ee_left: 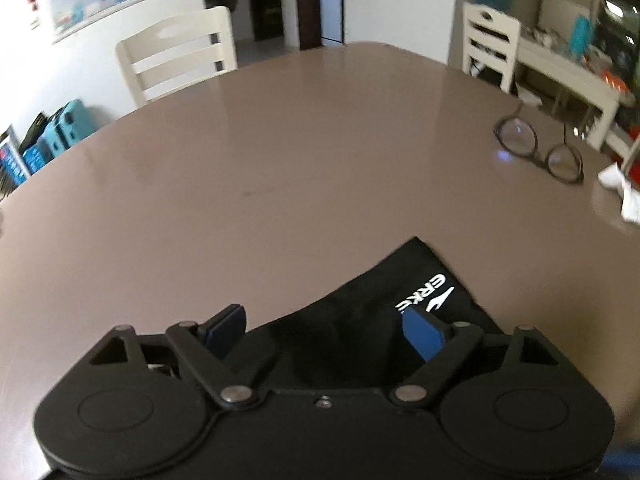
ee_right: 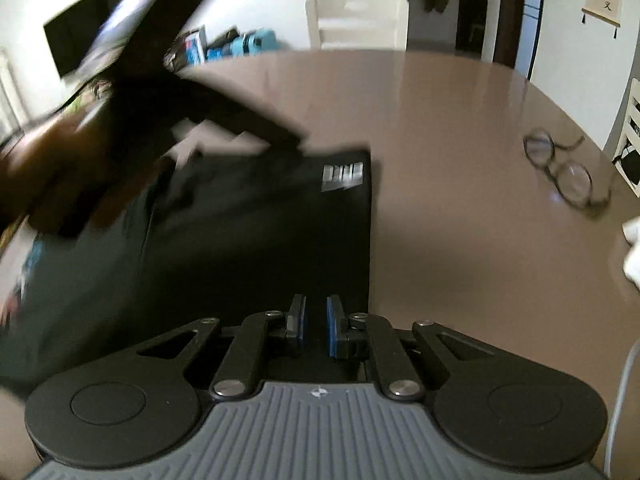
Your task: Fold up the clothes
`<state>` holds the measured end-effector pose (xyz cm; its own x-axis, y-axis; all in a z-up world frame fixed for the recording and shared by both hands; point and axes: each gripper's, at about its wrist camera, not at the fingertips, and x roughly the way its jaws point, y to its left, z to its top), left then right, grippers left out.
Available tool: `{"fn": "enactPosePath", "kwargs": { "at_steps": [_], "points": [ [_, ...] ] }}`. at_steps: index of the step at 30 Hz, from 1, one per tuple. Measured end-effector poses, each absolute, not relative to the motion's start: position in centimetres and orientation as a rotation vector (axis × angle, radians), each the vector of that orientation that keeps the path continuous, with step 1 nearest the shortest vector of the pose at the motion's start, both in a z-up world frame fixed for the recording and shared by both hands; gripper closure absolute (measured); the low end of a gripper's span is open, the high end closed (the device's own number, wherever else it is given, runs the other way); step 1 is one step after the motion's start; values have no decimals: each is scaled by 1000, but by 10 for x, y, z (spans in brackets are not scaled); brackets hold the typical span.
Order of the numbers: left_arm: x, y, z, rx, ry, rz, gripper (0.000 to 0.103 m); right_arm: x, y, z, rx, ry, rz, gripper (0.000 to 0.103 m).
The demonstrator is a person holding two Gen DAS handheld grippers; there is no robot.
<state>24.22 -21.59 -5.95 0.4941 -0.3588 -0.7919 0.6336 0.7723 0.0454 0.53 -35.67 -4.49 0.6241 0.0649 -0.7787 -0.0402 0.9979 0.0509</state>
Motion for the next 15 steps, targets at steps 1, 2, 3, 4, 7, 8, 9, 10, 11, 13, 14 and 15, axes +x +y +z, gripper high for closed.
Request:
{"fn": "enactPosePath", "kwargs": {
  "at_steps": [1,2,3,4,7,8,9,10,11,13,14,15],
  "points": [
    [244,-221,-65,386,868,-601,17,0,-353,-50,2,916,54,93],
    [245,-221,-66,387,864,-595,15,-3,-351,-52,-8,910,50,93],
    [245,-220,-67,389,859,-589,12,-3,-350,-52,-9,910,49,93],
    [246,-219,-68,385,861,-583,9,-8,-349,-52,-4,910,44,93],
    [254,-215,-71,376,861,-547,2,-24,-345,-54,-21,895,32,93],
    [256,-216,-71,377,861,-544,1,-34,-343,-53,-30,895,24,93],
    [258,-217,-71,379,860,-541,0,-30,-345,-55,-27,897,21,93],
    [258,-218,-70,387,853,-539,0,-34,-345,-54,-15,902,12,92],
    [258,-219,-70,395,845,-537,0,-35,-345,-55,-14,904,9,92],
    [258,-217,-63,406,829,-541,16,-38,-343,-54,-16,914,0,92],
    [255,-215,-59,393,827,-557,20,-40,-342,-52,-20,924,-7,93],
    [253,-215,-56,386,826,-579,21,-42,-340,-50,-24,932,-13,93]
  ]
}}
